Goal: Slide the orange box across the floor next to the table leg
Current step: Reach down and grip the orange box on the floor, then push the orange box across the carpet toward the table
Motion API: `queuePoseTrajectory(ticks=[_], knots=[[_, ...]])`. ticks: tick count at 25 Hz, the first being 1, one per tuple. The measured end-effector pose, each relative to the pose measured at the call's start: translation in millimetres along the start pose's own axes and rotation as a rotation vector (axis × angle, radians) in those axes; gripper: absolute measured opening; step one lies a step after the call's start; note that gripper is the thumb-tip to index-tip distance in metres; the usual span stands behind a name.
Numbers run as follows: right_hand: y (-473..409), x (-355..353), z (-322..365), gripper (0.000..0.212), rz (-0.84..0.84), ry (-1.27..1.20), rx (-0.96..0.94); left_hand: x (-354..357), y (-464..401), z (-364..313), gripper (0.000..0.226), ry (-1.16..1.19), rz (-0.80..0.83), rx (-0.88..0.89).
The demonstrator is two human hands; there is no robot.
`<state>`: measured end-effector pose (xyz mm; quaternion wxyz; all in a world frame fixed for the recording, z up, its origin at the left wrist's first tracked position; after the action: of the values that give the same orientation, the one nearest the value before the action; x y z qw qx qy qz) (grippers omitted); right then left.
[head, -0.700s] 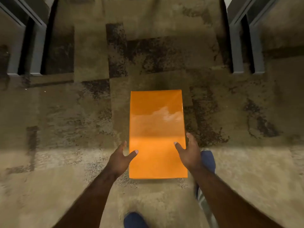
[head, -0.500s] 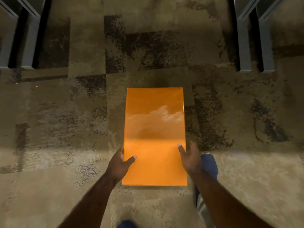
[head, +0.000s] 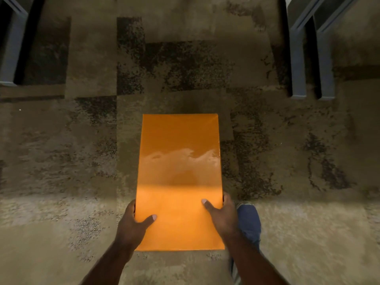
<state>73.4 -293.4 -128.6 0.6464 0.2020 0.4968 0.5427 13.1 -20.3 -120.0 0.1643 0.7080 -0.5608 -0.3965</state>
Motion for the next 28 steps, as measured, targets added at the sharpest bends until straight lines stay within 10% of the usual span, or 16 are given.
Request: queuePoseTrajectory(ticks=[28], knots=[[-157.9, -141.0, 149.6, 0.058, -0.1, 0.025, -0.16, 149.9, -116.4, -182.8, 0.07, -0.05, -0.026, 0.306]])
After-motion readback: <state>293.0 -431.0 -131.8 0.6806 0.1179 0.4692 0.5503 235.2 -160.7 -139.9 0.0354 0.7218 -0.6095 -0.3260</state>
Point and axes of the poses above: each hand's wrist, its own y-axis away from the middle knuckle, its own x-axis out of the palm, z = x × y, the point moved 5 cm from there along -y, towards the middle knuckle, and after that the axes turned 12 degrees about x, right-handed, at the moved point
